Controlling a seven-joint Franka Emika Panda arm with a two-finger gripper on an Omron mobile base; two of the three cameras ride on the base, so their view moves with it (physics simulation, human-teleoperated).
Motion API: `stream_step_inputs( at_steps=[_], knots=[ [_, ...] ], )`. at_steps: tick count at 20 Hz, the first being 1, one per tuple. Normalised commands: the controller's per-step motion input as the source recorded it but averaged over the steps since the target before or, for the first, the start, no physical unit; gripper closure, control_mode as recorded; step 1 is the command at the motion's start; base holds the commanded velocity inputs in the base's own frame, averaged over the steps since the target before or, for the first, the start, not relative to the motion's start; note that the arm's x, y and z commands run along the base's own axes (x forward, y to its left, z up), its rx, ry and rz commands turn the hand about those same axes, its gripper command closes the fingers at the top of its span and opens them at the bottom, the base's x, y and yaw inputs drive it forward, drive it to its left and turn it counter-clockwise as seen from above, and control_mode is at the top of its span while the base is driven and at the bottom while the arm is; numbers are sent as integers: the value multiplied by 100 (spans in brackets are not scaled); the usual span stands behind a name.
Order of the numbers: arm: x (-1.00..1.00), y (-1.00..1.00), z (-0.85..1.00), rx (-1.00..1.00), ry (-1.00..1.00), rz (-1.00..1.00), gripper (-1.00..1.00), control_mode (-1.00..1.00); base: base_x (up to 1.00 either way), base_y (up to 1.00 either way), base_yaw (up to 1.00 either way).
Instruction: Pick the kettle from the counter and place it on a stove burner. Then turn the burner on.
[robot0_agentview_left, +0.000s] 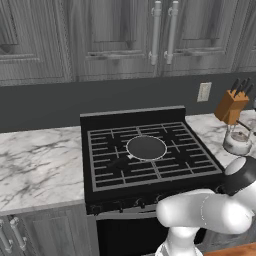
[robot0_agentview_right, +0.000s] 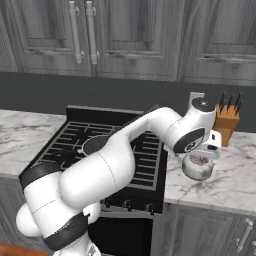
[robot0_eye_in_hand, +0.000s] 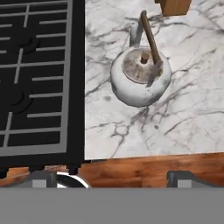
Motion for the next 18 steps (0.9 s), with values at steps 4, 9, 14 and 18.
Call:
stream_step_inputs(
  at_steps=[4, 9, 14, 18],
  knots=[
    [27, -1, -20, 0, 0, 0, -100, -100, 0, 0, 0],
    [29, -10, -6, 0, 0, 0, -100, -100, 0, 0, 0],
    [29, -24, 0, 0, 1, 0, -100, -100, 0, 0, 0],
    [30, -29, -3, 0, 0, 0, -100, -100, 0, 0, 0]
  ],
)
